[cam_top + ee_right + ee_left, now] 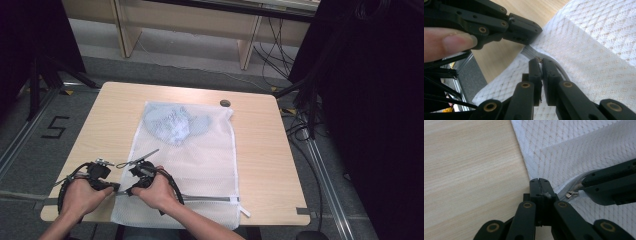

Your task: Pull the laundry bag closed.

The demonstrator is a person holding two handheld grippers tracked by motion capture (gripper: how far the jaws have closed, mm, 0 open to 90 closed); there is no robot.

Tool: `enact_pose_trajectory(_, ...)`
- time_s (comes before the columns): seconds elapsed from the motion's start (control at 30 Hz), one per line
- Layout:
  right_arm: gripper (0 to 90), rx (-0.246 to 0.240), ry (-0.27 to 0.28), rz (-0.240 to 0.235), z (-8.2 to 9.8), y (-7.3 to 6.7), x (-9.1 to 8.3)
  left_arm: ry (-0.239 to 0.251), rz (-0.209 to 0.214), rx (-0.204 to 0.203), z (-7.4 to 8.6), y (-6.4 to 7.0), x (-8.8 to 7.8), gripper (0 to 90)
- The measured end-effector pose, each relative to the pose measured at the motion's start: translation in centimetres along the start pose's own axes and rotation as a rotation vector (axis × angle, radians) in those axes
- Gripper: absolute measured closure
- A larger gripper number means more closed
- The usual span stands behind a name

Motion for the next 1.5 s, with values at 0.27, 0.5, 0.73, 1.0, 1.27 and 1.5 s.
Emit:
enact_pose_trajectory(0.27, 87.0, 0.000, -0.004, 0.019, 0.1, 0.4, -0.3, 0.012, -0.004, -0.001, 0.0, 0.0, 0.1, 90.0)
enact_pose_trajectory(0.5, 87.0, -0.002, -0.002, 0.024, 0.3, 0.4, -0.5, 0.012, -0.005, -0.003, 0.0, 0.0, 0.1, 90.0)
enact_pose_trajectory(0.73, 87.0, -0.009, 0.002, 0.029, 0.4, 0.3, -0.7, -0.016, 0.009, -0.001, 0.0, 0.0, -0.1, 90.0)
enact_pose_trajectory(1.0, 87.0, -0.037, -0.006, 0.040, 0.6, 0.5, -0.9, -0.004, 0.006, 0.000, 0.0, 0.0, 0.0, 90.0)
enact_pose_trajectory(1.27, 87.0, -0.047, -0.008, 0.046, 0.6, 0.7, -1.3, 0.014, -0.004, -0.001, 0.0, 0.0, 0.1, 90.0)
enact_pose_trajectory(1.5, 87.0, -0.046, -0.011, 0.051, 0.8, 0.8, -1.5, 0.001, 0.005, 0.001, 0.0, 0.0, 0.0, 90.0)
Point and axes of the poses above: each handheld gripper's, and its own axes: x roughly forward along the jaws, z roughly out of its underside, y roughly to its right, the point moved 4 cm from there along x, roughly forward along the jaws, and after that the axes turned 15 degrees about x, right-handed, at the moved point
